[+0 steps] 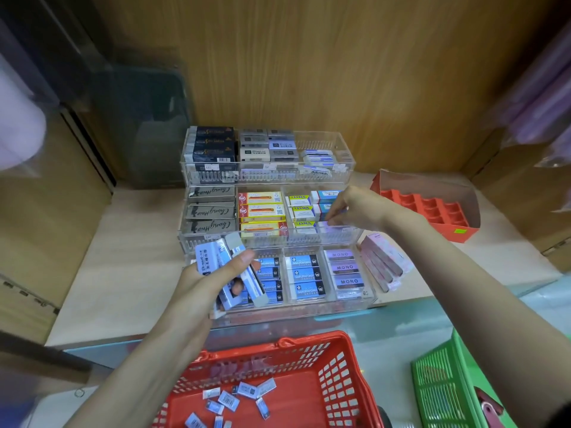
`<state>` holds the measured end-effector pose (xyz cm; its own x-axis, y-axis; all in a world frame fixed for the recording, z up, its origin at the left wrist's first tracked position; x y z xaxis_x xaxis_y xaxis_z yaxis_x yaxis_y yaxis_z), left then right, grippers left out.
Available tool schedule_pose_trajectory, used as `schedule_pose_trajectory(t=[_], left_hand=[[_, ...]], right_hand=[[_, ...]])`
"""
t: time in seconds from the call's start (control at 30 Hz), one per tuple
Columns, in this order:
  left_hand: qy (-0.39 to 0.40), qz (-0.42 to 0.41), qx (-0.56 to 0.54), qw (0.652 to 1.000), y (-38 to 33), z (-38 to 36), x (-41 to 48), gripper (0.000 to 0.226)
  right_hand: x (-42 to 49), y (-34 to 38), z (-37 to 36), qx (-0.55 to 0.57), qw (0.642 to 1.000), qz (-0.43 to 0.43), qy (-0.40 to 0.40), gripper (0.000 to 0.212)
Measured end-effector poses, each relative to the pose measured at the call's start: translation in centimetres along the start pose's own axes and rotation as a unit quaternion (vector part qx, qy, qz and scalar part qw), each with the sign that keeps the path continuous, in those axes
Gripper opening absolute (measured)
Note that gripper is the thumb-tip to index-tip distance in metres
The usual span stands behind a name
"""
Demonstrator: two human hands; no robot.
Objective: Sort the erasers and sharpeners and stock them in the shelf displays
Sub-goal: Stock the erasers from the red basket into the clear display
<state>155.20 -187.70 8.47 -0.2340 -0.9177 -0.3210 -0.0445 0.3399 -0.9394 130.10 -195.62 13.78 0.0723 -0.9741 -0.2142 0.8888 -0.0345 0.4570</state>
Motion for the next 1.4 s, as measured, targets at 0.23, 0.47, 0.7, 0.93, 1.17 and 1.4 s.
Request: schedule_pose_trajectory(t=[0.23, 0.47, 0.7, 0.93, 1.17, 1.4], left_hand=[[-0.01, 0.009, 0.015, 1.0, -1.2, -0.8, -1.7, 0.029], [-0.004, 0.009, -0.038, 0.999, -1.6, -1.7, -2.6, 0.023], [-0.028, 0.02, -0.063, 0.997, -1.1, -1.7, -2.8, 0.035], [-0.093, 0.012, 0.008, 0.996, -1.6, -0.1, -2.8, 0.021], [-0.063, 0.04, 0.049, 0.996, -1.4, -0.1, -2.6, 0.013], [-0.061, 0.075, -0.05, 0.994, -0.8, -1.4, -2.5, 0.014]], right_hand=[[-2.8, 2.4, 1.7, -0.115, 0.982, 0.045, -0.143, 0.02], [-11.1, 10.6, -8.5, 0.41, 0.912, 0.001, -0.015, 0.02], [-11.5, 10.0, -10.4, 0.534, 0.844, -0.037, -0.029, 0.021], [-11.8, 9.1, -9.5, 0.527, 0.849, -0.02, -0.022, 0.008], [-12.4, 9.3, -6.5, 0.135, 0.967, 0.103, -0.187, 0.016], [-13.6, 11.0, -5.8, -0.055, 0.931, 0.218, -0.287, 0.036]])
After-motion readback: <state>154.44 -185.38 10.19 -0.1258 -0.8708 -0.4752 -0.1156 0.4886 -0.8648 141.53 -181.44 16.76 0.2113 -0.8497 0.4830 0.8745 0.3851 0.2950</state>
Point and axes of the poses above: each hand's wrist, its own x-axis towards the middle knuckle, its own z-axis out of the back of the hand, y = z × x, the point moved 9 cm from there along x, towards the middle knuckle, and after that the axes turned 7 degrees about x, right-handed, at the moved point
